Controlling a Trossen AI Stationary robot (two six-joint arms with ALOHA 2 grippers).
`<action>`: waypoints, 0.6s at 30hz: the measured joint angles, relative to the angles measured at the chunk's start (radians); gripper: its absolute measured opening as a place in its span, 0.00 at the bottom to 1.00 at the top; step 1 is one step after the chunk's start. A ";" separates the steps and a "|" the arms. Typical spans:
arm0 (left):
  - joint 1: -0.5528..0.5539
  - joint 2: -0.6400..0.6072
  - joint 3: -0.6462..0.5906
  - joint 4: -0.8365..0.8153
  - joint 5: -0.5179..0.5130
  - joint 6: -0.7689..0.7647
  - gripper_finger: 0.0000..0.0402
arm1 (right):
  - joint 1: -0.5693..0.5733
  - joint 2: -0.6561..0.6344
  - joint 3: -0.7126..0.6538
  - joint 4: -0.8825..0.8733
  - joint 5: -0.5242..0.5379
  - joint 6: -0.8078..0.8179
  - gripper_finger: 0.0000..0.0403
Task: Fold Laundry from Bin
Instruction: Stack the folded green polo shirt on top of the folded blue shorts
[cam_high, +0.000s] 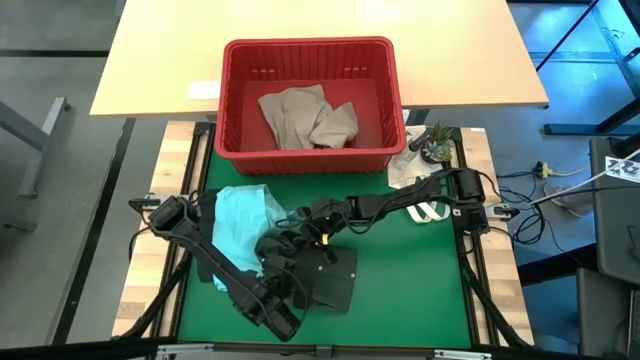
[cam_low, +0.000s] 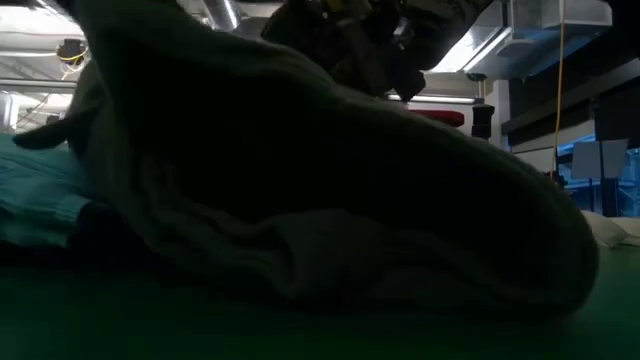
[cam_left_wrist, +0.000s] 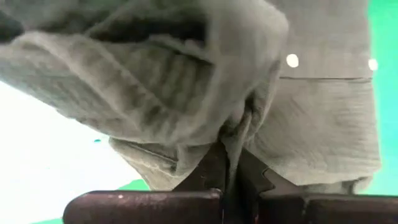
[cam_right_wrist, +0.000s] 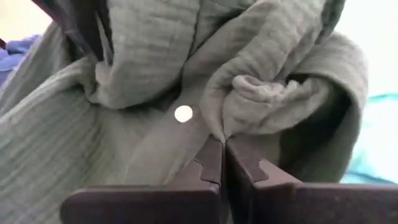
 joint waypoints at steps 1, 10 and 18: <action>-0.005 0.000 0.009 -0.008 -0.011 0.000 0.00 | 0.000 -0.005 0.000 0.001 0.000 0.000 0.01; -0.036 -0.001 0.077 -0.136 -0.024 0.000 0.00 | 0.000 -0.052 0.000 0.027 -0.002 0.011 0.01; -0.066 -0.005 0.215 -0.364 -0.022 0.020 0.00 | 0.019 -0.054 0.000 0.160 0.011 0.124 0.01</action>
